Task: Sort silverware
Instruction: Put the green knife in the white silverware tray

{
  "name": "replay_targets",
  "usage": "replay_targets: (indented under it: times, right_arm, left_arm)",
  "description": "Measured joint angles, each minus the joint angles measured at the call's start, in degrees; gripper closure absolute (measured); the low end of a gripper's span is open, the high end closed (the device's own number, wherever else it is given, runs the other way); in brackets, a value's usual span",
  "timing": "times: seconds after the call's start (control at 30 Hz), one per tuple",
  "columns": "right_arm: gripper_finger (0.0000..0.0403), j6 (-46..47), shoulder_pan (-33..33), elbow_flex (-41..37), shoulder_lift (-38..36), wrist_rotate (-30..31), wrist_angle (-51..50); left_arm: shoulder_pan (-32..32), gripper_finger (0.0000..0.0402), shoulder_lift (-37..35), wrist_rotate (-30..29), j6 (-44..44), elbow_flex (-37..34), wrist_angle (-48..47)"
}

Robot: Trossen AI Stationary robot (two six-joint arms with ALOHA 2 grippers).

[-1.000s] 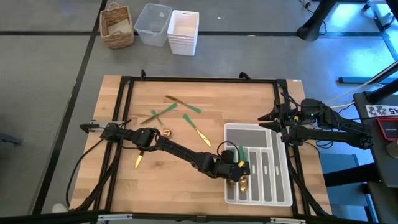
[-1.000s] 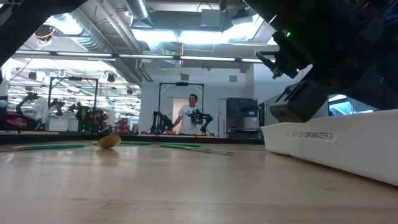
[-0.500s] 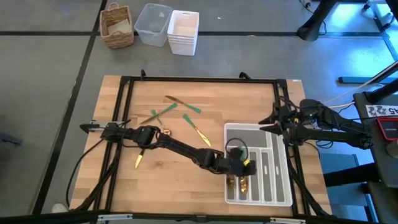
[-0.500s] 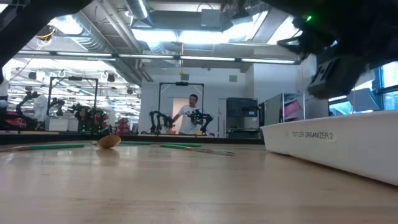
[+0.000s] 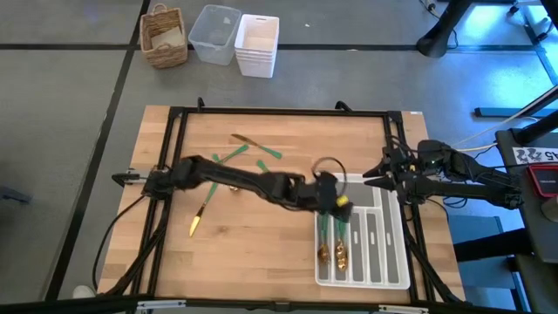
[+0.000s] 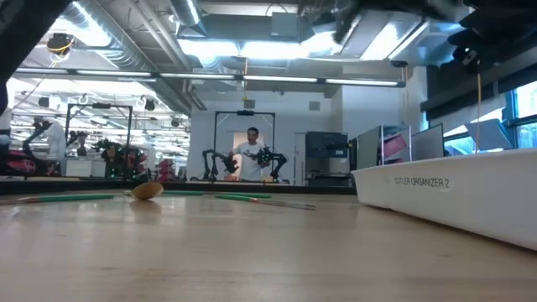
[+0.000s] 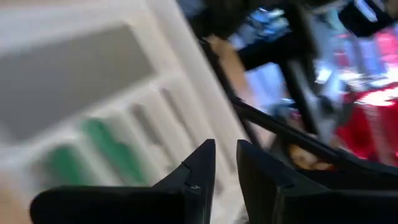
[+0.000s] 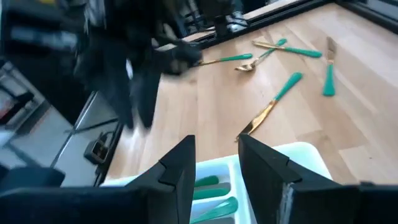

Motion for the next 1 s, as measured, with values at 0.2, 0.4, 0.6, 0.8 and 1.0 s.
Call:
replay_targets:
  times: [0.2, 0.4, 0.6, 0.8, 1.0]
  right_arm:
    - [0.0279, 7.49, 0.00, 0.00, 3.08, 3.47, 0.42]
    - [0.0279, 8.89, 0.02, 0.00, 12.48, 3.41, 4.02]
    - [0.0279, 8.93, 0.00, 0.02, 25.30, 2.72, 20.19]
    - [0.0279, 8.87, 0.01, 4.41, 38.31, -0.16, 27.22]
    - [0.0279, 8.54, -0.04, 10.86, 48.02, -2.62, 27.54]
  left_arm:
    - [1.20, 0.0342, -8.72, -6.54, 1.53, 0.00, -25.21]
    - [3.32, 0.0355, -14.87, -7.00, -7.82, 0.04, -50.49]
    - [5.67, 0.0372, -18.02, -5.60, -7.52, -4.38, -56.47]
    - [10.40, 0.0389, -21.27, -4.06, 0.54, -12.53, -58.50]
    - [18.48, 0.0400, -28.79, 0.17, 12.39, -26.46, -58.24]
